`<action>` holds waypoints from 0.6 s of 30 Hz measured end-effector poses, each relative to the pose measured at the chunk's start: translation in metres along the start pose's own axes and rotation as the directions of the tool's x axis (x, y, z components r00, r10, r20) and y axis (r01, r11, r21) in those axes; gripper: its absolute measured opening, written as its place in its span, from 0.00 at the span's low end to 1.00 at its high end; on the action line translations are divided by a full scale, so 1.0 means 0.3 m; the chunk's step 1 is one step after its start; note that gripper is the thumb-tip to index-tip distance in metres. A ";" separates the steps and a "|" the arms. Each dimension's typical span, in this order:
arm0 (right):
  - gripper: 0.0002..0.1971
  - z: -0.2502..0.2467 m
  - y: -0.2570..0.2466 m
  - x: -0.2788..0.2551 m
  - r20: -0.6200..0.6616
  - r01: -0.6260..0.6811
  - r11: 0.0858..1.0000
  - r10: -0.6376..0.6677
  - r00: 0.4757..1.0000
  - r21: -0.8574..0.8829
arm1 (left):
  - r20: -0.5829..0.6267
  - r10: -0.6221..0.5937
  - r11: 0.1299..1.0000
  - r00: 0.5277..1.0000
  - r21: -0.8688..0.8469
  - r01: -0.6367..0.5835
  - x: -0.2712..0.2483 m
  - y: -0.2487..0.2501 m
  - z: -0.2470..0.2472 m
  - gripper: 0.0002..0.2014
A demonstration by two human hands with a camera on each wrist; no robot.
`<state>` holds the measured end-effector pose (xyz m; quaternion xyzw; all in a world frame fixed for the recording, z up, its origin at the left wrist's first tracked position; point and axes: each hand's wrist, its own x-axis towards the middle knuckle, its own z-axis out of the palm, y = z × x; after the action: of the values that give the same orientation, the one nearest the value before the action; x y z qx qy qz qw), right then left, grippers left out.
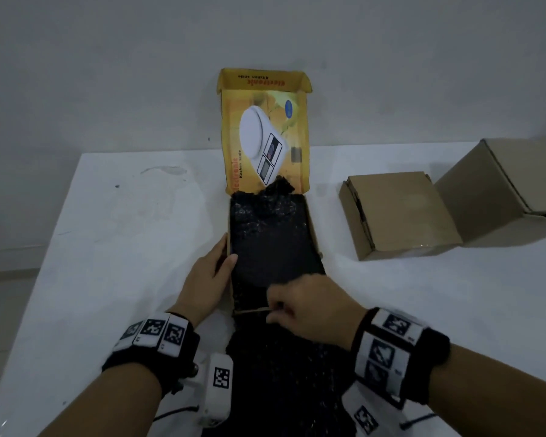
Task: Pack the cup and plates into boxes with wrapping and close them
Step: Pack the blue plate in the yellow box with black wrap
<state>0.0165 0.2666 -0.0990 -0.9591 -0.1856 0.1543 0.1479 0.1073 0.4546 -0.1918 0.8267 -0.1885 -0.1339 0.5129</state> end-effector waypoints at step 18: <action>0.11 -0.231 0.189 -0.006 -0.038 -0.364 0.607 0.545 0.837 0.707 | 0.097 -0.364 0.830 0.926 -0.418 0.370 0.011 0.074 -0.015 0.23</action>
<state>0.0569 0.1998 -0.0549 -0.8646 0.1552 0.1215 0.4621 0.1083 0.4478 -0.1700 0.7133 0.0043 -0.2736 0.6453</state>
